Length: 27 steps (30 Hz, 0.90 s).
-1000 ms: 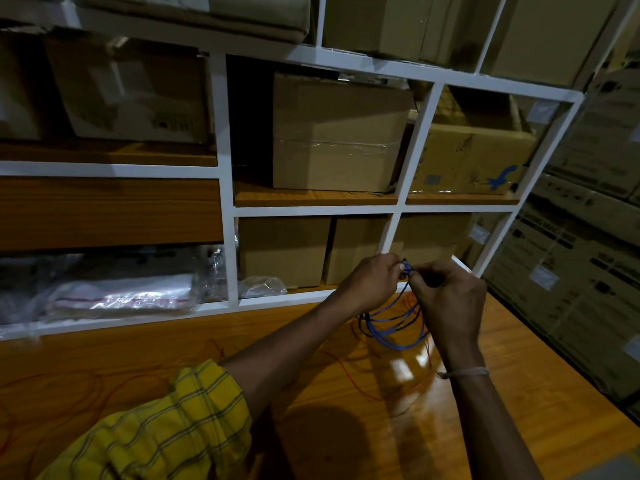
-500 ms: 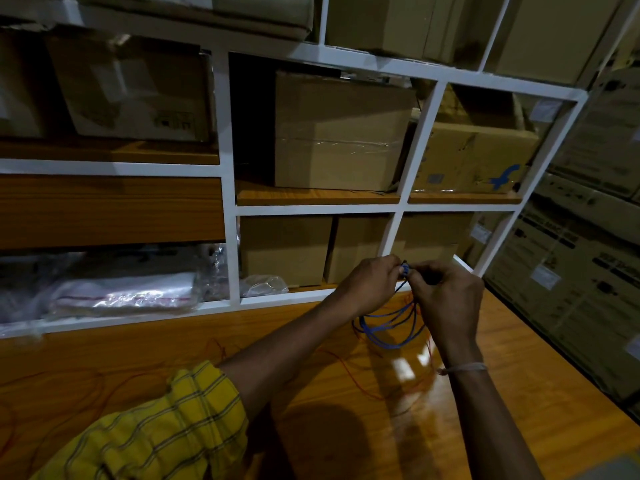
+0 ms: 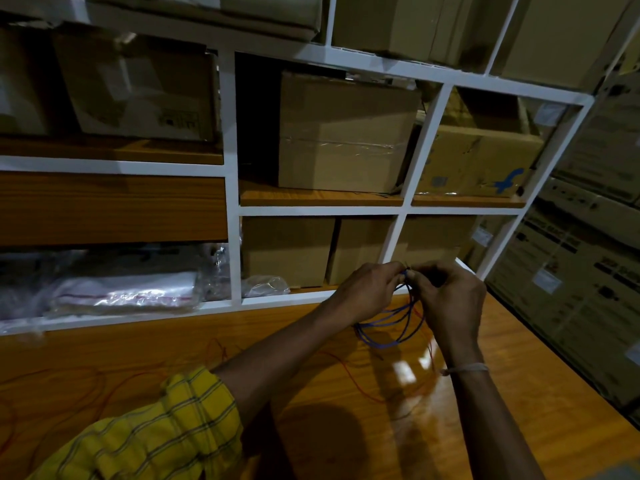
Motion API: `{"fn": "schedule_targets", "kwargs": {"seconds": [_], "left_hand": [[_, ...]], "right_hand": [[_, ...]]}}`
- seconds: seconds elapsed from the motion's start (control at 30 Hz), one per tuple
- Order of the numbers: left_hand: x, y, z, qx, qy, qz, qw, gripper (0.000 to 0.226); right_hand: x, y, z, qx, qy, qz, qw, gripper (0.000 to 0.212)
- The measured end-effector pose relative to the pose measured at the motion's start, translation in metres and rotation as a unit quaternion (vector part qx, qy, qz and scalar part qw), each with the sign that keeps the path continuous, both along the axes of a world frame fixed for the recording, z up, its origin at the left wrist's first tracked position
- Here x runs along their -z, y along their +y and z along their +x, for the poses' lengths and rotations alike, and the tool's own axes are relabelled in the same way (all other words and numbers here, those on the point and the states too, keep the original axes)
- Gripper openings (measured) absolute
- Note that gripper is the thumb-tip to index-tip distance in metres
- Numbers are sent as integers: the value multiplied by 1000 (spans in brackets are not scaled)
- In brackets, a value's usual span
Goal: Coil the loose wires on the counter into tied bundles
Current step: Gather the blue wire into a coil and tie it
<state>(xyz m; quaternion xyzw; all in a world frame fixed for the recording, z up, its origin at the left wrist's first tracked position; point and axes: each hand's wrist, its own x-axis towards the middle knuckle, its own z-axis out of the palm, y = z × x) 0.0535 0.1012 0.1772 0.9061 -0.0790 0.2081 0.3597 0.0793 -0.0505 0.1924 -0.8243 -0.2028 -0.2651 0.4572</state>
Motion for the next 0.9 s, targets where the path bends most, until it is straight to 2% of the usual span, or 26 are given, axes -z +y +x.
{"fn": "schedule_targets", "kwargs": {"seconds": [0.13, 0.23, 0.4, 0.57, 0.67, 0.77, 0.9], "left_hand": [[1, 4, 0, 7, 5, -7, 1000, 20], [3, 7, 0, 10, 8, -4, 1000, 20], [5, 10, 0, 14, 19, 8, 1000, 19], [6, 13, -2, 18, 21, 4, 1000, 21], [4, 14, -3, 9, 35, 2, 999, 22], [2, 15, -5, -6, 72, -7, 997, 28], [3, 19, -5, -15, 122, -52, 991, 32]], "right_hand": [[-6, -2, -2, 10, 3, 0, 1000, 3], [-12, -5, 8, 4, 34, -3, 999, 9], [-25, -6, 25, -97, 124, -68, 985, 13], [-24, -4, 27, -147, 160, -58, 974, 10], [-22, -1, 25, -136, 142, -61, 979, 9], [-20, 2, 22, -100, 83, -97, 987, 12], [-14, 4, 18, -113, 9, -101, 988, 14]]}}
